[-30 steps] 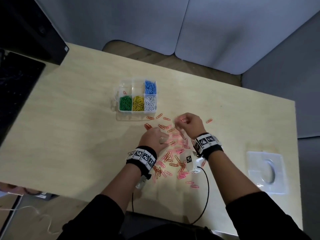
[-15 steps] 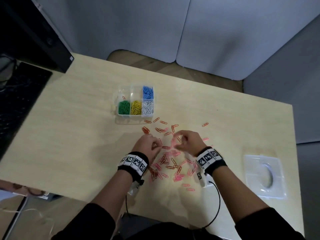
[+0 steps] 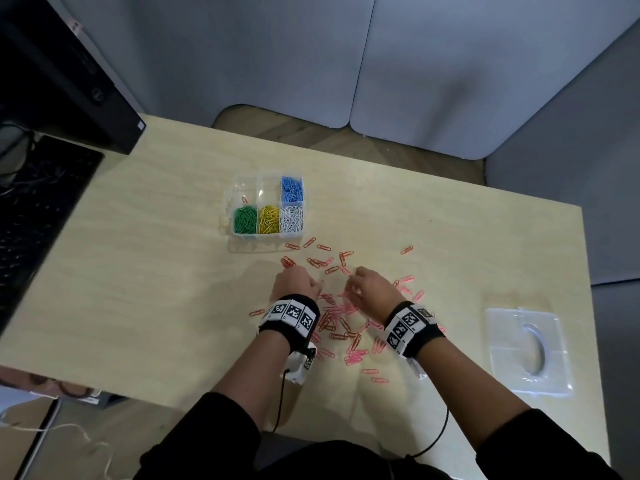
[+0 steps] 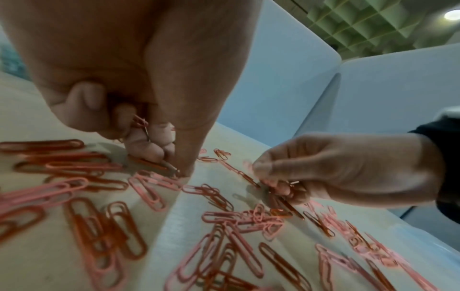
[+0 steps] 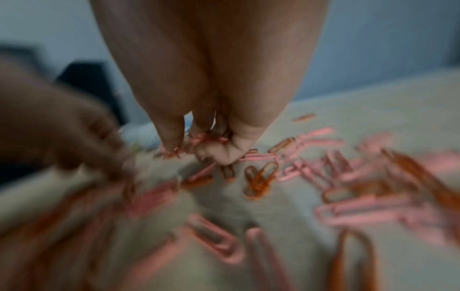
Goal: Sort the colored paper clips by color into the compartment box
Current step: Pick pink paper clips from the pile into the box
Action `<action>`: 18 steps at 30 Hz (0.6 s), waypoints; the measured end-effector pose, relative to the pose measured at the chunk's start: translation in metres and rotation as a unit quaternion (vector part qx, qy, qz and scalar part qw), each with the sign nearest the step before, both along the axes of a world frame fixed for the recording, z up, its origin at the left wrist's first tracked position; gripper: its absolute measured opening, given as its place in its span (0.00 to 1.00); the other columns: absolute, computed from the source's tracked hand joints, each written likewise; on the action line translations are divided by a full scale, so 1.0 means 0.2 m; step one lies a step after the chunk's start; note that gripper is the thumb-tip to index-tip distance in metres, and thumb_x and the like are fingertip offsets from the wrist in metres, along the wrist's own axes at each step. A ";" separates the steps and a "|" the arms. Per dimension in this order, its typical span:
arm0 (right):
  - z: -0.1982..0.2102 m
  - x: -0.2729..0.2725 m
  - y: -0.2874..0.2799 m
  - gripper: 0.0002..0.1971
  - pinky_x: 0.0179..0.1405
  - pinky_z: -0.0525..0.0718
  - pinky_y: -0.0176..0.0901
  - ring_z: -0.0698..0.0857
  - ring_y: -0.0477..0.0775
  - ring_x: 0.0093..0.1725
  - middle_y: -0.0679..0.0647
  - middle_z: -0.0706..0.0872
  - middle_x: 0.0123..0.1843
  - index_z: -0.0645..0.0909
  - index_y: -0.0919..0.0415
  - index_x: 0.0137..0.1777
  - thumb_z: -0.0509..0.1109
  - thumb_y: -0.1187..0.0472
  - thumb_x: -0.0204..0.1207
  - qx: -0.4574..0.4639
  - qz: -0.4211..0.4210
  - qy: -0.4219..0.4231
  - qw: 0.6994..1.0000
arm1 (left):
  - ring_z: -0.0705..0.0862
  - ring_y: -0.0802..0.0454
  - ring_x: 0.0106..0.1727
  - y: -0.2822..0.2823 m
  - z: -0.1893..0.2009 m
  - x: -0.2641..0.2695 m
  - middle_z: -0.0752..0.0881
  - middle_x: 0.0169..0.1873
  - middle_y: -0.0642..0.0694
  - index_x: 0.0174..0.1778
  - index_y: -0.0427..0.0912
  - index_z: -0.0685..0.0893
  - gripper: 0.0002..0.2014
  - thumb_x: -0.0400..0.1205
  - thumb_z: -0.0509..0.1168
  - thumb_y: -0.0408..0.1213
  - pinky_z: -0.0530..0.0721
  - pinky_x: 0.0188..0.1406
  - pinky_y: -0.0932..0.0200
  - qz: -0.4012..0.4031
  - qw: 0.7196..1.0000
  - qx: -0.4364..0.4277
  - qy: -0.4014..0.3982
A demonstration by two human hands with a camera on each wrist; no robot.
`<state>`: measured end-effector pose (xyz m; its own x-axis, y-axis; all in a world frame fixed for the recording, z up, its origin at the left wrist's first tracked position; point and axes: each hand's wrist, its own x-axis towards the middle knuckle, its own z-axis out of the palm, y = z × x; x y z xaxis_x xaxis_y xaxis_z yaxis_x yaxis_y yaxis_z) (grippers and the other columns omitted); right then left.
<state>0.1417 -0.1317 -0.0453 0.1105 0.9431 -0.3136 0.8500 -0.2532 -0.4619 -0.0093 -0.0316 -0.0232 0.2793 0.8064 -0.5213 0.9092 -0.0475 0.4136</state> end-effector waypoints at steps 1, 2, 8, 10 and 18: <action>0.00 0.01 -0.02 0.10 0.45 0.83 0.43 0.83 0.51 0.44 0.52 0.83 0.47 0.86 0.58 0.48 0.68 0.52 0.83 -0.002 -0.042 0.040 0.998 | 0.88 0.50 0.30 0.00 0.00 0.00 0.89 0.26 0.49 0.29 0.45 0.91 0.15 0.76 0.74 0.49 0.89 0.38 0.57 -0.007 1.000 -0.010 0.006; 0.01 0.03 -0.04 0.10 0.41 0.82 0.41 0.84 0.48 0.40 0.50 0.85 0.44 0.86 0.57 0.46 0.69 0.51 0.82 -0.005 -0.102 0.105 0.989 | 0.88 0.47 0.34 0.01 0.00 0.00 0.90 0.29 0.47 0.30 0.43 0.91 0.14 0.78 0.73 0.48 0.90 0.41 0.54 -0.015 1.000 -0.014 0.010; 0.11 0.12 -0.12 0.10 0.42 0.87 0.40 0.89 0.57 0.42 0.63 0.91 0.45 0.84 0.73 0.55 0.70 0.66 0.81 -0.029 -0.331 0.523 0.785 | 0.82 0.45 0.39 0.02 0.03 0.01 0.83 0.35 0.47 0.39 0.46 0.74 0.06 0.81 0.63 0.34 0.85 0.42 0.48 -0.066 0.997 -0.008 -0.046; 0.12 0.13 -0.11 0.09 0.41 0.88 0.40 0.88 0.56 0.40 0.63 0.89 0.44 0.83 0.72 0.60 0.67 0.72 0.81 -0.041 -0.359 0.583 0.727 | 0.84 0.46 0.42 0.05 0.03 0.02 0.85 0.41 0.46 0.48 0.47 0.77 0.05 0.82 0.63 0.31 0.86 0.45 0.48 -0.064 0.995 -0.030 -0.074; 0.09 0.12 -0.02 0.11 0.30 0.81 0.40 0.80 0.53 0.33 0.60 0.84 0.38 0.86 0.76 0.55 0.67 0.67 0.81 -0.080 -0.378 0.601 0.700 | 0.79 0.48 0.33 0.15 0.04 0.10 0.82 0.31 0.46 0.34 0.33 0.86 0.15 0.82 0.58 0.30 0.72 0.31 0.62 0.015 0.991 -0.035 -0.125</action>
<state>0.1650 -0.1361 -0.0266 0.1240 0.6994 -0.7039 -0.5329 -0.5515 -0.6418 0.0107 -0.0018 -0.0158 0.3827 0.7808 -0.4939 0.7782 0.0157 0.6278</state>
